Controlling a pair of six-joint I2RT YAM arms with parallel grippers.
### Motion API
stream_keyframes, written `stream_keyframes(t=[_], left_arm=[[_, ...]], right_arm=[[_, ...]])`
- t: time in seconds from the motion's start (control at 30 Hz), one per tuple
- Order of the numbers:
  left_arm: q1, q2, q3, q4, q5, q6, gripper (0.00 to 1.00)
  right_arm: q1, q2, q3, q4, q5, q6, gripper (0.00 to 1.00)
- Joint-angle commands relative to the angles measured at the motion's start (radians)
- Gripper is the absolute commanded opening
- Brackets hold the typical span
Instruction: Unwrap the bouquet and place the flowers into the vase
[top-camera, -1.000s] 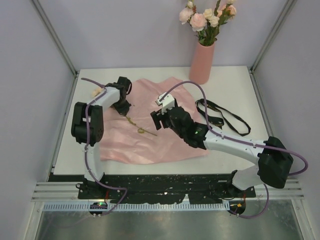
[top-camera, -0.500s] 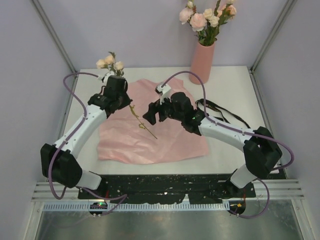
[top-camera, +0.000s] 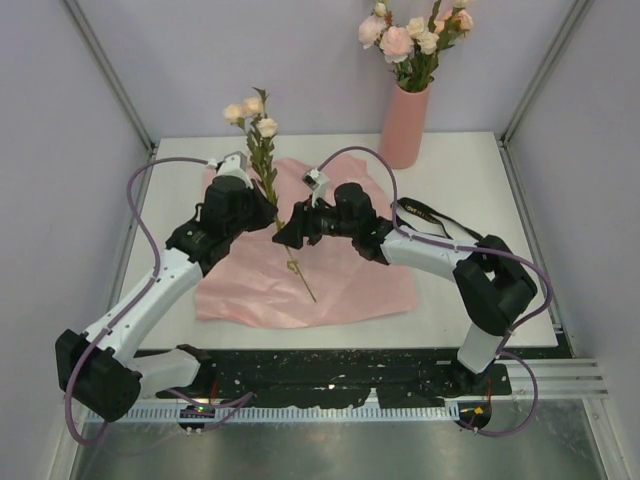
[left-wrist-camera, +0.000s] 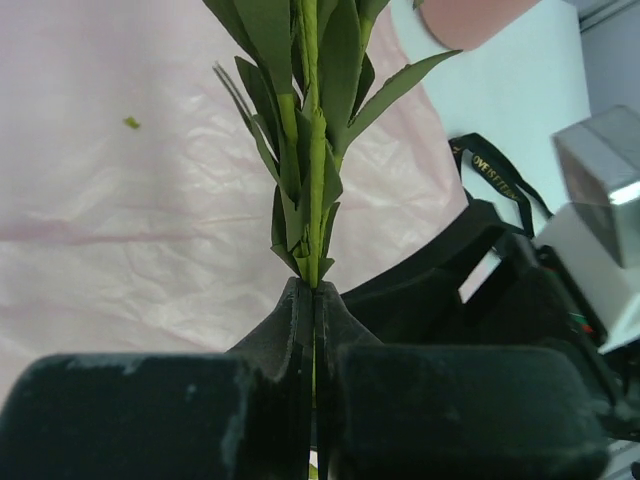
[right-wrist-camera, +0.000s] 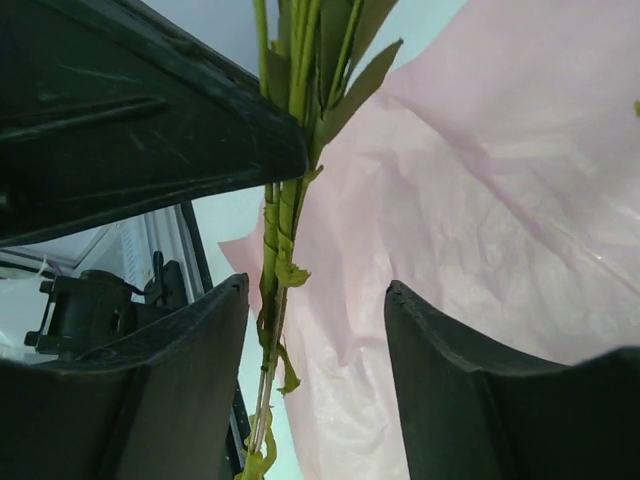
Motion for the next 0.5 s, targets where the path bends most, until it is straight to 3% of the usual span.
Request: stream_keyframes(t=[0.0, 0.03, 0.13, 0.3, 0.33, 0.37, 0.43, 0.47], left_arm=[[-0.025, -0.025, -0.007, 0.106, 0.034, 0.038, 0.0], [-0.03, -0.027, -0.007, 0.11, 0.041, 0.038, 0.0], [-0.041, -0.027, -0.004, 0.112, 0.044, 0.055, 0.0], [-0.045, -0.035, -0.003, 0.113, 0.06, 0.101, 0.0], [-0.044, -0.033, 0.008, 0.104, 0.073, 0.107, 0.1], [-0.047, -0.033, 0.023, 0.087, 0.08, 0.109, 0.34], [-0.045, -0.039, 0.054, 0.052, 0.083, 0.124, 0.64], [-0.044, -0.05, 0.069, 0.038, 0.08, 0.13, 0.71]], right_arm=[[0.013, 0.002, 0.038, 0.089, -0.037, 0.067, 0.55], [0.013, 0.001, 0.036, 0.092, -0.029, 0.069, 0.51], [0.013, -0.019, -0.005, 0.139, 0.001, 0.087, 0.19], [0.014, -0.069, -0.018, 0.155, 0.024, 0.054, 0.05], [0.014, -0.081, -0.009, 0.114, 0.03, 0.022, 0.05], [0.013, -0.087, 0.001, 0.094, 0.076, 0.002, 0.05], [0.011, -0.124, -0.008, 0.089, 0.145, -0.108, 0.06], [0.002, -0.15, -0.01, 0.096, 0.165, -0.133, 0.06]])
